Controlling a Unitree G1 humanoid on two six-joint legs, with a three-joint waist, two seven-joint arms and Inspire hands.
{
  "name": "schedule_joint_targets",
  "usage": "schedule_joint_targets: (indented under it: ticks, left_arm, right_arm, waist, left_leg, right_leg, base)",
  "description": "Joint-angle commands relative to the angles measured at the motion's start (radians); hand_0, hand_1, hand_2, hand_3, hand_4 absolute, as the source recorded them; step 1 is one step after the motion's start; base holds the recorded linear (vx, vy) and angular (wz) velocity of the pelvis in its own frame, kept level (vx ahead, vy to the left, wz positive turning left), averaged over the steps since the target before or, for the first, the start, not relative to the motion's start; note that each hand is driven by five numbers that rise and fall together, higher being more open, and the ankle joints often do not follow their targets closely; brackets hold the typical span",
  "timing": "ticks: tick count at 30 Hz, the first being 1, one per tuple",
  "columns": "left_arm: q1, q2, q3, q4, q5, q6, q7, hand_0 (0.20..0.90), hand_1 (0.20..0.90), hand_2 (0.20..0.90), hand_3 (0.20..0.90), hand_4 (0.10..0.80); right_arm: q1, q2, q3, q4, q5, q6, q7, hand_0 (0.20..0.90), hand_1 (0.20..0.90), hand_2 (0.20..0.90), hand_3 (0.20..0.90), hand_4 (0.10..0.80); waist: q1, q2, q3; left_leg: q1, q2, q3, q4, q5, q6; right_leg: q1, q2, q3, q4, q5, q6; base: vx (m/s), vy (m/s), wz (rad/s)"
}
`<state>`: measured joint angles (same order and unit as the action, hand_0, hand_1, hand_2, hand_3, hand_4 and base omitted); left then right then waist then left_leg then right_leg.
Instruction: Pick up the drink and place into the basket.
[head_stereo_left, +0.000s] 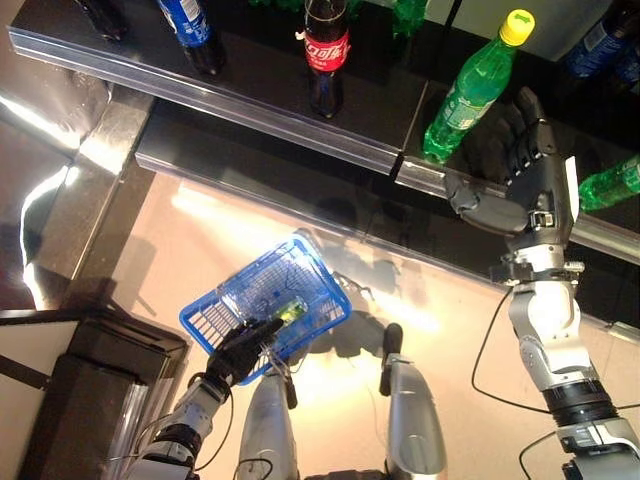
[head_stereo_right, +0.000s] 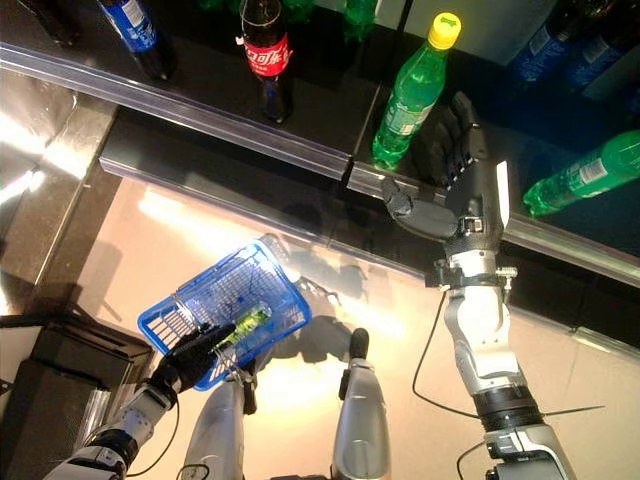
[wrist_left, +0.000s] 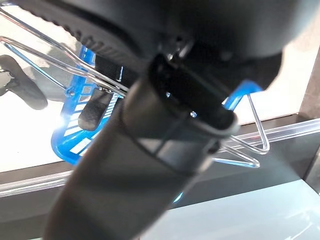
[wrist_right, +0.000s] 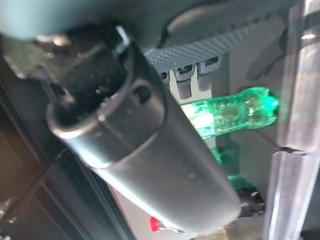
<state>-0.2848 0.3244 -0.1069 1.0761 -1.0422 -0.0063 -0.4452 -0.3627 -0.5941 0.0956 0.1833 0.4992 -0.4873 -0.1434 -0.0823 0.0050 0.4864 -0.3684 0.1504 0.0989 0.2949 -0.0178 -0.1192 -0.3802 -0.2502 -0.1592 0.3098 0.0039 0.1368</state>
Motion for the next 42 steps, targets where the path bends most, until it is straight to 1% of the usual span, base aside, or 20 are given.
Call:
schedule_joint_targets:
  ticks: [1,11,16,19,25,42]
  left_arm:
    - [0.091,0.005,-0.043,-0.066,0.002,0.036,-0.060,0.300,0.300,0.300,0.200,0.100]
    - [0.075,0.015,-0.059,-0.067,0.012,0.049,-0.053,0.300,0.300,0.300,0.200,0.100]
    - [0.070,0.021,-0.071,-0.069,0.015,0.056,-0.058,0.300,0.300,0.300,0.200,0.100]
    - [0.066,0.025,-0.079,-0.068,0.013,0.058,-0.059,0.300,0.300,0.300,0.200,0.100]
    - [0.062,0.033,-0.088,-0.066,0.020,0.062,-0.061,0.300,0.300,0.300,0.200,0.100]
    - [0.049,0.050,-0.113,-0.067,0.034,0.078,-0.069,0.300,0.300,0.300,0.200,0.100]
  right_arm:
    - [-0.109,-0.055,-0.105,-0.043,0.084,-0.076,0.019,0.900,0.900,0.900,0.900,0.800]
    - [-0.206,-0.090,-0.114,0.051,0.163,-0.038,0.013,0.900,0.900,0.900,0.900,0.800]
    - [-0.270,-0.122,-0.105,0.137,0.197,-0.018,0.015,0.900,0.900,0.900,0.900,0.800]
    - [-0.299,-0.139,-0.096,0.174,0.202,-0.005,0.025,0.900,0.900,0.900,0.900,0.800]
    - [-0.339,-0.146,-0.086,0.214,0.300,0.031,0.082,0.900,0.900,0.900,0.900,0.800]
    - [-0.500,-0.189,0.010,0.303,0.284,0.116,0.119,0.900,0.900,0.900,0.900,0.800]
  waist:
    - [0.028,-0.018,-0.061]
    - [0.048,-0.012,-0.055]
    - [0.060,-0.007,-0.052]
    - [0.065,-0.005,-0.051]
    - [0.073,-0.005,-0.049]
    - [0.104,-0.003,-0.044]
  left_leg:
    - [0.025,0.020,0.059,0.033,-0.018,0.039]
    - [0.033,0.017,0.053,0.027,-0.017,0.041]
    - [0.035,0.013,0.050,0.026,-0.018,0.043]
    - [0.034,0.011,0.049,0.028,-0.019,0.043]
    - [0.037,0.007,0.048,0.025,-0.020,0.045]
    - [0.041,0.000,0.044,0.016,-0.018,0.047]
  right_leg:
    - [0.019,-0.021,0.032,-0.001,0.000,0.027]
    - [0.033,-0.021,0.018,-0.011,0.004,0.026]
    - [0.040,-0.022,0.011,-0.017,0.007,0.026]
    - [0.044,-0.023,0.007,-0.021,0.008,0.026]
    - [0.049,-0.024,0.000,-0.028,0.012,0.026]
    - [0.058,-0.030,-0.027,-0.040,0.020,0.030]
  base:
    - [0.000,0.000,0.00]
    - [0.003,-0.007,0.04]
    - [0.005,-0.007,0.03]
    - [0.000,0.000,0.00]
    - [0.000,0.000,0.00]
    - [0.001,0.000,0.00]
